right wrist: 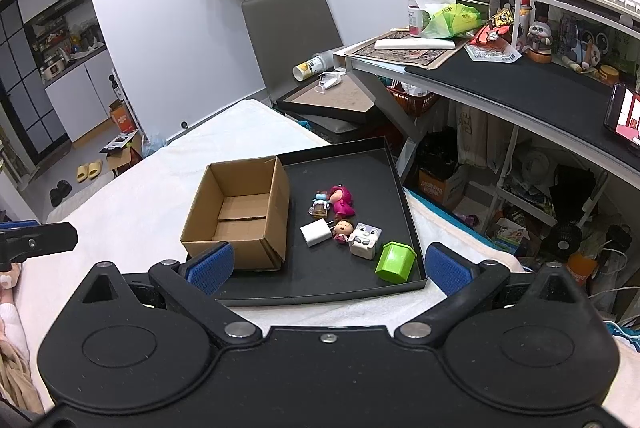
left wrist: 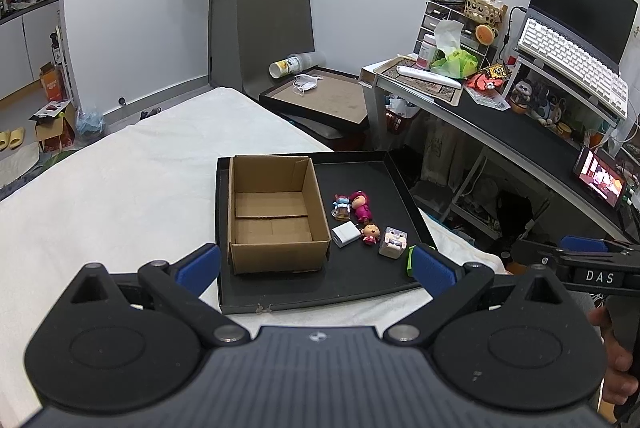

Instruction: Organize rigid objects

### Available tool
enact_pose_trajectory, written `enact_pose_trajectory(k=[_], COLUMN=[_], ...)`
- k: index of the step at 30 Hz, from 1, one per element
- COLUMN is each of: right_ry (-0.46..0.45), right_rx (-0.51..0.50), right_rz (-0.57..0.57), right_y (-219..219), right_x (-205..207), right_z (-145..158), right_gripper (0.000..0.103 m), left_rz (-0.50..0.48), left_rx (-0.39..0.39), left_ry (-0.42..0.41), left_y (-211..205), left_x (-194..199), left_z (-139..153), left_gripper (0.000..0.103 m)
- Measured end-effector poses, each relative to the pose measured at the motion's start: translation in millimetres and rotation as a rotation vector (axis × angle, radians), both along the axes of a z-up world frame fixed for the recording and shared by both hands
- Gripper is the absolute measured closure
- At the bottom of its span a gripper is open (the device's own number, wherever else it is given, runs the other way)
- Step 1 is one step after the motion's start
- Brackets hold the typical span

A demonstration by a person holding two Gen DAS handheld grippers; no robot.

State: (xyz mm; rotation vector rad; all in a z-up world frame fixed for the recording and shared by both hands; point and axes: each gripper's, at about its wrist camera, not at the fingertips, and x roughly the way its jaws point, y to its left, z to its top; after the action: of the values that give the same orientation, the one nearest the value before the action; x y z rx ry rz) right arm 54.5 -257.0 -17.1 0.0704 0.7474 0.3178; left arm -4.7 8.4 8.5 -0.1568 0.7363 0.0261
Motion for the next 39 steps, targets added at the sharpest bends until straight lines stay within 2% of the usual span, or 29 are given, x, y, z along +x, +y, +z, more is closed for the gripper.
enact_pose_trajectory(k=[12,17,24,30,39], right_ry=[0.005,0.008,0.022,0.041,0.077], right_rx=[-0.005,0.002,0.013,0.016,0.015], right_rz=[0.000,-0.004,-0.001,-0.009,-0.026], right_y=[2,1,-2,-6,-16], right_x=[0,0,6,16,34], right_z=[-1,-1,-7,-15,-32], right_gripper=[0.000,0.000,0.000,0.000,0.000], left_rz=[0.003,-0.003,0.025,0.037,0.029], left_rx=[-0.008,0.029,0.036,0.025,0.062], left_ry=[0.001,-0.008,-0.009,0.031,0.028], left_y=[3,2,6,10,9], left_x=[-1,-3,-1,10,32], left_z=[-1,-1,4,4,0], left_gripper=[0.002,0.002,0.002,0.002,0.002])
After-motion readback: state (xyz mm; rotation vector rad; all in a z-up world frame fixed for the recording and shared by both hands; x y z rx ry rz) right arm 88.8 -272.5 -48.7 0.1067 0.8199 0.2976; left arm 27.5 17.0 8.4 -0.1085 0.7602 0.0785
